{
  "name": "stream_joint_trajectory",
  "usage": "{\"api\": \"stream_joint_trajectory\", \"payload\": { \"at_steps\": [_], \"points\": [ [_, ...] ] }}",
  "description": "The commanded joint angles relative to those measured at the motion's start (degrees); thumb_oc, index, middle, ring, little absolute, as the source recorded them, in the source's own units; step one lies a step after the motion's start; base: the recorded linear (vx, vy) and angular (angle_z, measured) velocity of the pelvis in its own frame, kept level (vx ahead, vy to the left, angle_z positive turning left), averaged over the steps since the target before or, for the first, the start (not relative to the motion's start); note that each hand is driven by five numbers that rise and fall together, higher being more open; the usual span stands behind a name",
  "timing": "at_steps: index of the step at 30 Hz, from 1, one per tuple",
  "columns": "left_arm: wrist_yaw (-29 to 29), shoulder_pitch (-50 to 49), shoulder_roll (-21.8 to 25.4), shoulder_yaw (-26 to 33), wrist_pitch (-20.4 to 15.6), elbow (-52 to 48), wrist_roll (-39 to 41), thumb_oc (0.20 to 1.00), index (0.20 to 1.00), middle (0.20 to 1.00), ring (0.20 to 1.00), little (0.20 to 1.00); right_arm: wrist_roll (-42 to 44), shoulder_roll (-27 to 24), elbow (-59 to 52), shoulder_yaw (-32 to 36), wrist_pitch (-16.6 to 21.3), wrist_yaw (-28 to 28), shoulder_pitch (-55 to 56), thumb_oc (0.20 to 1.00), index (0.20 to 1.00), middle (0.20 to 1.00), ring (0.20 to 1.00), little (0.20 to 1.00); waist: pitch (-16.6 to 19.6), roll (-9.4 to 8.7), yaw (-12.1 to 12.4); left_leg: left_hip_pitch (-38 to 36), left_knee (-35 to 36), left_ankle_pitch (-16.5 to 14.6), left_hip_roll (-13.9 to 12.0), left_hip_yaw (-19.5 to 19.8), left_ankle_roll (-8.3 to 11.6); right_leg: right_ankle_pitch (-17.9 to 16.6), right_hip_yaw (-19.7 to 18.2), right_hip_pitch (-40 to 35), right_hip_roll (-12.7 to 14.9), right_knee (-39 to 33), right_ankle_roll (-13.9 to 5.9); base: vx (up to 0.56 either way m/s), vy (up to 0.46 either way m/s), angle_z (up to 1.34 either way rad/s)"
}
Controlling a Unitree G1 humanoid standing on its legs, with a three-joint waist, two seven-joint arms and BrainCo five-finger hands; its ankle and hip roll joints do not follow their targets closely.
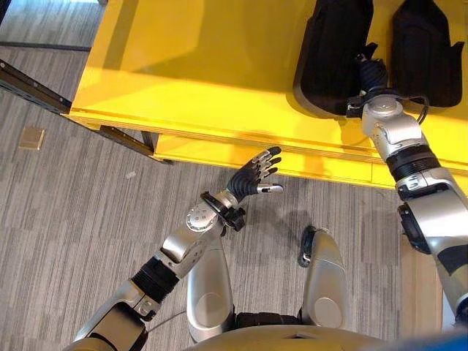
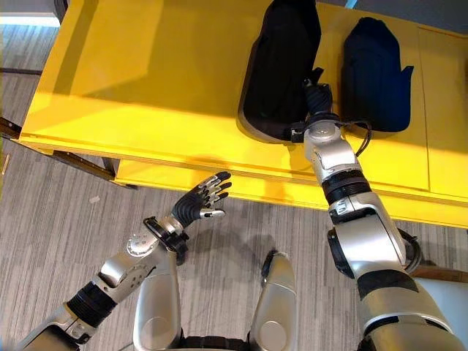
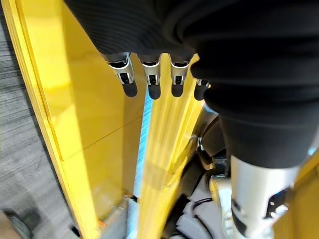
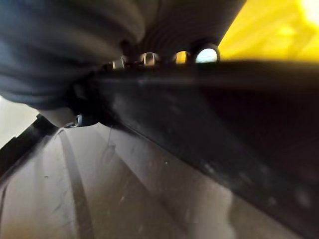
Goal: Move parts from the plastic box to the shelf.
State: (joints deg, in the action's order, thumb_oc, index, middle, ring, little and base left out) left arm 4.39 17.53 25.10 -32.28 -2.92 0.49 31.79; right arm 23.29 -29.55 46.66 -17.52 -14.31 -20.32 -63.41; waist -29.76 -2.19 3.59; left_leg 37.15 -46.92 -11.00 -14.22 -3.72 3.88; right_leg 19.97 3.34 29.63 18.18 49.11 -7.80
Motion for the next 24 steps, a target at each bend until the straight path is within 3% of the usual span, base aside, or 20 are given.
{"api": "stream_joint_trajectory", "payload": {
  "at_steps": [1,17,24],
  "points": [
    [-0.7,0.7,-1.8,-2.7,-3.0,-1.6,-1.5,1.000,1.000,1.000,1.000,1.000,-4.0,-4.2,4.6,-1.8,-0.6,0.9,-2.3,0.200,0.200,0.200,0.200,0.200,0.9,1.29,0.9,-4.4,-2.8,-9.1,1.8,-3.6,-5.06,3.1,5.8,3.6,-4.3,10.2,7.82,0.07,0.015,-0.01],
    [-0.8,0.5,0.4,-6.4,-5.2,-0.2,3.0,1.000,1.000,1.000,1.000,1.000,-10.9,-5.4,14.2,-12.9,2.0,-0.1,-16.7,0.200,0.200,0.200,0.200,0.200,0.0,4.13,3.7,-4.4,4.3,-4.6,3.7,-2.3,-4.27,1.9,6.5,3.9,-3.4,8.4,7.22,0.03,0.012,0.03],
    [-0.6,-0.9,0.9,-7.2,-7.5,0.0,4.4,1.000,1.000,1.000,1.000,1.000,-7.9,-4.4,15.5,-15.5,2.0,-0.2,-19.2,0.200,0.200,0.200,0.200,0.200,0.0,5.29,4.7,-4.0,6.5,-3.7,4.6,-2.3,-4.36,1.7,6.6,4.1,-2.9,7.6,6.87,0.04,0.058,0.03]
  ]
}}
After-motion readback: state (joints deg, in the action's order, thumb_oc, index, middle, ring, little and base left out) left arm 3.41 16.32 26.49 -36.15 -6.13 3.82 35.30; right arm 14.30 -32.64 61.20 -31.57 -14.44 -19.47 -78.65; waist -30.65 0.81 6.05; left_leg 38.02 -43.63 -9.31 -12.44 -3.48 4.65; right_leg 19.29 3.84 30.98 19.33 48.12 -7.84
